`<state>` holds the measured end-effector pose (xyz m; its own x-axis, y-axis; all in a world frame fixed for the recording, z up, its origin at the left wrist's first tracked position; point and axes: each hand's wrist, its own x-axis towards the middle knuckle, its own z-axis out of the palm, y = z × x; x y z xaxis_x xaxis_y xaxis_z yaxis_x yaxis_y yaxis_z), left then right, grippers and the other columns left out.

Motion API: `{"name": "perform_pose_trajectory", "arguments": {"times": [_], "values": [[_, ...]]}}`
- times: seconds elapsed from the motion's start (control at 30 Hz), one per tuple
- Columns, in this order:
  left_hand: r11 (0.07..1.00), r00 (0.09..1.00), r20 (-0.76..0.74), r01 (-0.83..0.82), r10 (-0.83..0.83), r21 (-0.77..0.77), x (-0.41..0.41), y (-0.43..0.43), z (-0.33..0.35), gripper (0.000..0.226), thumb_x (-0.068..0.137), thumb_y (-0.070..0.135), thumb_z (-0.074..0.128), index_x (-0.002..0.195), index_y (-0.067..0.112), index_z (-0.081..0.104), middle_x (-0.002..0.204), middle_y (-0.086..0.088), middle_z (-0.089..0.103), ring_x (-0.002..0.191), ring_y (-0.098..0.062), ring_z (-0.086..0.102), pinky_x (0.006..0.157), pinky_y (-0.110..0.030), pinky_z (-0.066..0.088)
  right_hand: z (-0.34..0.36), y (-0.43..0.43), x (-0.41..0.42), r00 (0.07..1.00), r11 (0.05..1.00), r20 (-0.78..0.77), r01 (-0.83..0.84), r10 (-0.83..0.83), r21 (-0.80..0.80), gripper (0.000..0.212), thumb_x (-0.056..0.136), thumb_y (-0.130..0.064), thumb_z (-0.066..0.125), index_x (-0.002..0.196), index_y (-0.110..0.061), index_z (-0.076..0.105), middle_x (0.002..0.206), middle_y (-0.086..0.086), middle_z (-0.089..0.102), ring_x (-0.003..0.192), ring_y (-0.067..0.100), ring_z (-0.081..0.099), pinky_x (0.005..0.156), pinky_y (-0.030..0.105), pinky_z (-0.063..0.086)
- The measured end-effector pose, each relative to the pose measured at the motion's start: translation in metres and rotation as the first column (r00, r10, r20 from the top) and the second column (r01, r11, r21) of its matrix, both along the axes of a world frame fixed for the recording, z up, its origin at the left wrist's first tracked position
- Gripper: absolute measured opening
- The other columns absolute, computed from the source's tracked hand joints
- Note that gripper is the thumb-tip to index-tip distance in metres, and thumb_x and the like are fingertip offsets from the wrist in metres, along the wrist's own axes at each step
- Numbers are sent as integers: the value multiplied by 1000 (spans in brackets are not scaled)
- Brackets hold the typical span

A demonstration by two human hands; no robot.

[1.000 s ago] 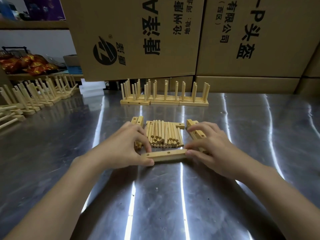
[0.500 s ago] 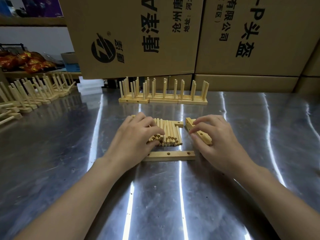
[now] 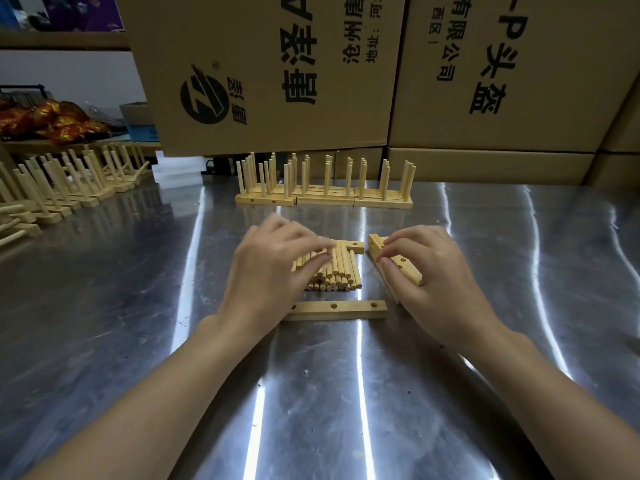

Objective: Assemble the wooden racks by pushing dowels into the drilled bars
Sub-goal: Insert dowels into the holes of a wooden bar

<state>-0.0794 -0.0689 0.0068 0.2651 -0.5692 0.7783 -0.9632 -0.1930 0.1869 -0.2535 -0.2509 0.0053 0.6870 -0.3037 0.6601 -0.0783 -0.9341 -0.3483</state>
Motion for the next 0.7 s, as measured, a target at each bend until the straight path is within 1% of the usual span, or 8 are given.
{"name": "perform_pose_trajectory", "arguments": {"times": [0.03,0.1,0.17,0.23,0.37,0.43,0.6,0.7], "values": [[995,977,-205,39,-57,-87,-3,1,1,20,95,29,78,115,28,80,101,17,75,95,-9,63,78,-32,52,0,1,0,1000,1000,4,-5,5,10,11,100,-24,68,107,-25,76,112,-14,65,114,12,56,96,49,49],[961,773,-588,103,-240,-256,-9,3,6,17,97,25,75,113,27,80,97,14,79,97,-9,71,85,-31,59,2,3,1,1000,998,6,-28,28,51,21,101,-30,67,121,-29,73,113,-18,66,112,9,57,96,47,50],[925,533,-765,97,-361,-369,-11,7,14,18,100,26,71,114,24,81,98,3,81,102,-17,76,95,-48,61,3,6,1,998,992,13,-63,62,108,34,98,-38,68,132,-32,68,114,-22,67,112,5,60,98,46,52],[915,412,-822,90,-393,-393,-10,9,17,20,101,29,68,115,24,81,102,-3,82,108,-26,75,98,-59,57,4,11,1,994,982,47,-104,97,161,38,95,-42,71,131,-31,69,108,-23,70,108,4,65,98,45,53],[908,338,-843,123,-417,-400,-12,9,17,19,102,29,67,113,27,83,103,-3,82,98,-13,69,77,-33,49,7,20,2,977,970,181,-151,116,192,23,93,-37,75,111,-24,77,92,-19,74,94,7,72,85,36,57],[912,344,-845,141,-409,-384,-12,8,16,19,103,31,67,112,29,83,105,-2,81,98,-10,68,74,-28,48,10,23,2,969,968,218,-162,119,192,19,93,-34,75,107,-22,78,91,-17,74,91,10,72,81,36,58],[910,345,-842,158,-415,-384,-11,7,14,21,102,35,66,114,30,82,108,-2,81,106,-19,70,79,-34,49,14,26,1,954,969,278,-169,115,178,17,91,-28,80,106,-21,77,90,-14,75,88,11,73,82,40,57],[911,354,-840,162,-412,-379,-12,7,13,23,98,37,68,115,30,83,107,-2,82,111,-26,71,86,-42,52,15,27,-1,948,959,297,-182,113,215,18,90,-24,82,107,-20,77,90,-14,75,90,11,73,83,32,55]]}}
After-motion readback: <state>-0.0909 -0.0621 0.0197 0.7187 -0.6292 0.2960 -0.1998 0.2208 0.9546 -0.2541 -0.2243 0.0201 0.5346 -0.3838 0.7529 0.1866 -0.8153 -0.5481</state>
